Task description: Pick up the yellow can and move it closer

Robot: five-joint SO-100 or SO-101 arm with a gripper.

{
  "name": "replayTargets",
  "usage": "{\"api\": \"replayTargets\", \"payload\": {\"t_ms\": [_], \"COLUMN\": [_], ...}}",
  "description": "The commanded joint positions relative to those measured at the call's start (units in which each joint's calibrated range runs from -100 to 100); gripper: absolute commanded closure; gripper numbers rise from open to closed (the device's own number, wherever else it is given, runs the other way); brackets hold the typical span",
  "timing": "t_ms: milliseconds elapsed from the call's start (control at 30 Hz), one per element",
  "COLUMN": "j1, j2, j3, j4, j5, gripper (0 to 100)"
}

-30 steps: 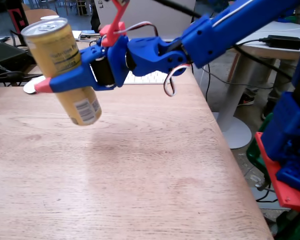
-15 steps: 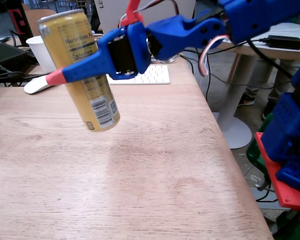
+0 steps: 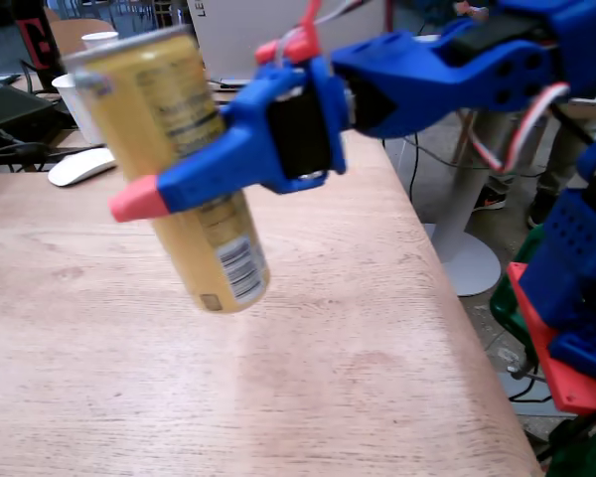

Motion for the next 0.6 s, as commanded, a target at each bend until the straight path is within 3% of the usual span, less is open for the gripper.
{"api": "replayTargets", "payload": {"t_ms": [0,333,567], "j1": [1.89,1.89,1.89], "j2": [-16.26,-35.47,-52.54], "j3": [7.95,18.14,20.31], "j4": [-0.28,1.61,30.35], "j5": [2.39,2.49,2.44], "gripper": [69,69,69]}}
